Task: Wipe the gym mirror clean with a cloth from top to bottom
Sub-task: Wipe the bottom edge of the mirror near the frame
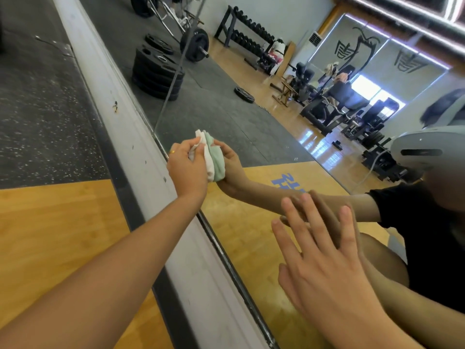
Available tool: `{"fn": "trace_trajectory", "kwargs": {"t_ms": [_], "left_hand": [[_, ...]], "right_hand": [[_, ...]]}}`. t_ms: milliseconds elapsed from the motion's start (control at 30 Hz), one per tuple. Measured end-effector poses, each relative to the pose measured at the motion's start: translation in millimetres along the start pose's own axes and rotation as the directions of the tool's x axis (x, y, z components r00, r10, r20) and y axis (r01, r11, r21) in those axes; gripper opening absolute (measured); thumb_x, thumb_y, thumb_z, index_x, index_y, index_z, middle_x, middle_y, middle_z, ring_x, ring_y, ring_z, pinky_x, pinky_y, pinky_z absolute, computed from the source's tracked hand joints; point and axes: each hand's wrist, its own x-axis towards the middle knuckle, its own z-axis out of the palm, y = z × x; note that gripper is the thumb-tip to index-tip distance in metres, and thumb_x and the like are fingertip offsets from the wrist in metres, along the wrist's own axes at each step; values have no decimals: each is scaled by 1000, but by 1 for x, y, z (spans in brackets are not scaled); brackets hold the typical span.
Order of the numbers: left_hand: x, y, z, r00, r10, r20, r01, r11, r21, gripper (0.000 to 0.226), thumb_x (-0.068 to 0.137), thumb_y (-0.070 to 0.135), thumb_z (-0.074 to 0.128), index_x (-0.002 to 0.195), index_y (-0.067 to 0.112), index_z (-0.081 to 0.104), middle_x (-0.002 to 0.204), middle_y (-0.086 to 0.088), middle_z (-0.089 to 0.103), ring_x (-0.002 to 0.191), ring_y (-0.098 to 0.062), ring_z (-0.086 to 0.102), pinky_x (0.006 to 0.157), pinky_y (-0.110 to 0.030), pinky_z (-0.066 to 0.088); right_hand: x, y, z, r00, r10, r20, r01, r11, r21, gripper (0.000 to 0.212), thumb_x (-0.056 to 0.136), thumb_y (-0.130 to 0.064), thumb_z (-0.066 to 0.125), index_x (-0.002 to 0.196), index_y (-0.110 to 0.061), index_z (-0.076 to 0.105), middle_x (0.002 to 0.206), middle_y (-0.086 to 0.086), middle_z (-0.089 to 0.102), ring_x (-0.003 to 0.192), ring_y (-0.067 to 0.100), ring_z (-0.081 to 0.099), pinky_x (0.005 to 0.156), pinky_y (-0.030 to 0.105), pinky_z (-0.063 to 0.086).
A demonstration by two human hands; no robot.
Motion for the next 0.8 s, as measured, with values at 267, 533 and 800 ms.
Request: {"fn": "trace_trajectory", "kwargs": {"t_ms": [267,533,800], "left_hand": [[4,-2,-7,997,45,60,-44,999,-19,16,101,21,63,112,16,73,107,-1,62,98,-15,63,93,-42,55],[15,2,-10,916,369,155,-363,929,-68,17,100,19,65,116,17,71,104,-2,58,93,-6,58,80,-15,47],[93,25,16,987,154,-39,-156,987,-47,13,98,16,64,107,10,71,109,-6,58,91,-12,55,76,-6,41]], "right_hand": [[-118,-47,-1,833,-408,374,240,-344,-908,68,96,-30,51,156,-3,37,164,17,35,156,39,16,126,60,13],[-128,-65,7,928,-229,293,-27,-827,-562,75,106,-40,18,159,8,-3,165,34,-10,156,46,-10,117,71,-19],[-126,-56,-4,918,-251,309,-58,-852,-521,69,105,-33,19,158,9,6,164,38,-11,155,48,-9,116,75,-16]]}}
